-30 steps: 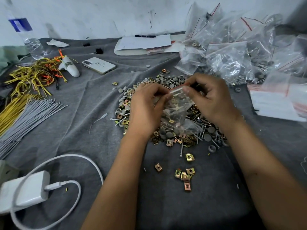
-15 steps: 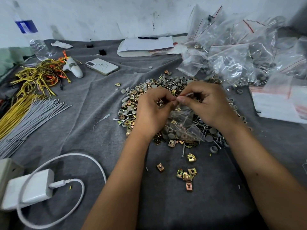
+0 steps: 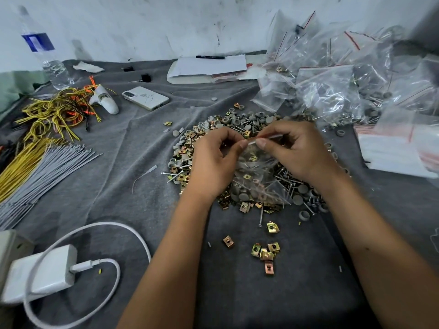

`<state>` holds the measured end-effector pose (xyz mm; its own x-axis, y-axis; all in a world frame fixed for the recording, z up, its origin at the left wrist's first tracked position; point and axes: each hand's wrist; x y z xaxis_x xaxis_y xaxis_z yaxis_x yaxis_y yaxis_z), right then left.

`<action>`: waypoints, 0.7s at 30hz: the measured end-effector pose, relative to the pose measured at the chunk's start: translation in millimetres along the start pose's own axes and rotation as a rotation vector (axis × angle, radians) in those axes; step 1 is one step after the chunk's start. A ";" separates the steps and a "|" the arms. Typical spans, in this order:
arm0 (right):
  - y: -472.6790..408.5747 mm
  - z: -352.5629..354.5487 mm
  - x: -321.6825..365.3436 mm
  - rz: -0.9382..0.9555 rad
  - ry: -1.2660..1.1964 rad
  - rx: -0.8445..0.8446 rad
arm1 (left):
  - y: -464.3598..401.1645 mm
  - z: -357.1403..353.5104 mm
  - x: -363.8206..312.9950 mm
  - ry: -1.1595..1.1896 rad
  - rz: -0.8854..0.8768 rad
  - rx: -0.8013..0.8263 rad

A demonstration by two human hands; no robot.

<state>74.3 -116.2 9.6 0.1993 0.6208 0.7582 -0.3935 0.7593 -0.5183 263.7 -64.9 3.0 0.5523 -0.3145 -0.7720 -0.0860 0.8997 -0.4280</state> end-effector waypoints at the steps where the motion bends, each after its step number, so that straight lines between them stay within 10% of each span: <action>1: 0.2 -0.7 0.9 -0.001 -0.003 0.011 | 0.3 -1.2 -1.4 -0.014 -0.013 0.005; 21: -2.6 -0.3 -2.1 0.064 0.122 -0.051 | -2.4 3.5 4.9 0.133 0.152 -0.061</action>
<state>75.1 -119.4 9.3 0.2836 0.6853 0.6708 -0.3636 0.7241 -0.5860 269.6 -67.5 1.9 0.4155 -0.2171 -0.8833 -0.2126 0.9210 -0.3264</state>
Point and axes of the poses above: each hand's wrist, its own y-axis away from the middle knuckle, its own z-axis out of the back of the hand, x = y × z, and after that the axes turned 7 degrees about -y, right-handed
